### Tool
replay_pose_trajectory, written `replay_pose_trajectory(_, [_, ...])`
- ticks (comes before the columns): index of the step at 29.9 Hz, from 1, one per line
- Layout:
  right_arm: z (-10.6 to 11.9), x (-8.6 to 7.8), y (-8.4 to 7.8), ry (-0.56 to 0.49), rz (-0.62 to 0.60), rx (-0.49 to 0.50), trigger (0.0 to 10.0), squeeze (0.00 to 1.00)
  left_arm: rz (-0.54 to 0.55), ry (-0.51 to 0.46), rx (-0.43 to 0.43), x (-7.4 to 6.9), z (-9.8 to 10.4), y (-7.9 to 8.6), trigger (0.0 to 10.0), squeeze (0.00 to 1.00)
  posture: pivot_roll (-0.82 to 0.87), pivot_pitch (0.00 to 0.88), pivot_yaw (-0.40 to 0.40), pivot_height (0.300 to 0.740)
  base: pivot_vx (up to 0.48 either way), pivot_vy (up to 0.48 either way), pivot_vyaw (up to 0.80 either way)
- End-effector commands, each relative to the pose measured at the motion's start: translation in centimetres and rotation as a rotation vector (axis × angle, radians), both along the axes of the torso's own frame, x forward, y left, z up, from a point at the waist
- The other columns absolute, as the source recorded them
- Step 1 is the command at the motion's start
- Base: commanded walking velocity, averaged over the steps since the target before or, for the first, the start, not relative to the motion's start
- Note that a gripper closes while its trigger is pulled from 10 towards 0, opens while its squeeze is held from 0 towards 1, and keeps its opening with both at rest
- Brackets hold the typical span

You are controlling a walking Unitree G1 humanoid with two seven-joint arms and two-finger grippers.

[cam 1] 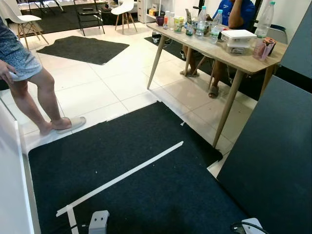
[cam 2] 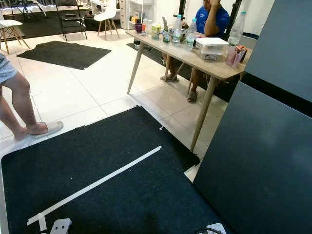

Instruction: Restocking fridge

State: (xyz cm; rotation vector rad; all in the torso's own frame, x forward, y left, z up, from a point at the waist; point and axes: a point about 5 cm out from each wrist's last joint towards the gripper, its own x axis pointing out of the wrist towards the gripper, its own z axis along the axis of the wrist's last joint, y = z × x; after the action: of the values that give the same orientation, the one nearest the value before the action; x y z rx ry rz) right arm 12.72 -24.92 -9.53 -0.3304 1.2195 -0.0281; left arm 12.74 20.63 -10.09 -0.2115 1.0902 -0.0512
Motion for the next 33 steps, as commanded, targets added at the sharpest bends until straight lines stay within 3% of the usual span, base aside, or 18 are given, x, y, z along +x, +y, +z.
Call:
replay_pose_trajectory(1, [0.34,0.91,-0.08,-0.022,0.030,-0.009,10.0,0.00,-0.015,0.001,0.008,0.11,0.00,-0.14,10.0,0.00,-0.04,0.000,-0.056,0.740,0.000,0.000,0.00])
replay_pose_trajectory(24, [0.52,1.37,-0.20,0.000,0.065,-0.034,10.0,0.00,-0.023,-0.007,-0.003,0.18,-0.04,-0.66,10.0,0.00,0.00,0.000,-0.079,0.740,0.000,0.000,0.00])
replay_pose_trajectory(33, [0.21,1.16,0.61,0.008,0.076,-0.031,10.0,0.00,-0.042,0.011,0.007,0.03,-0.12,-0.63,10.0,0.00,0.00,0.000,-0.064,0.740,0.000,0.000,0.00])
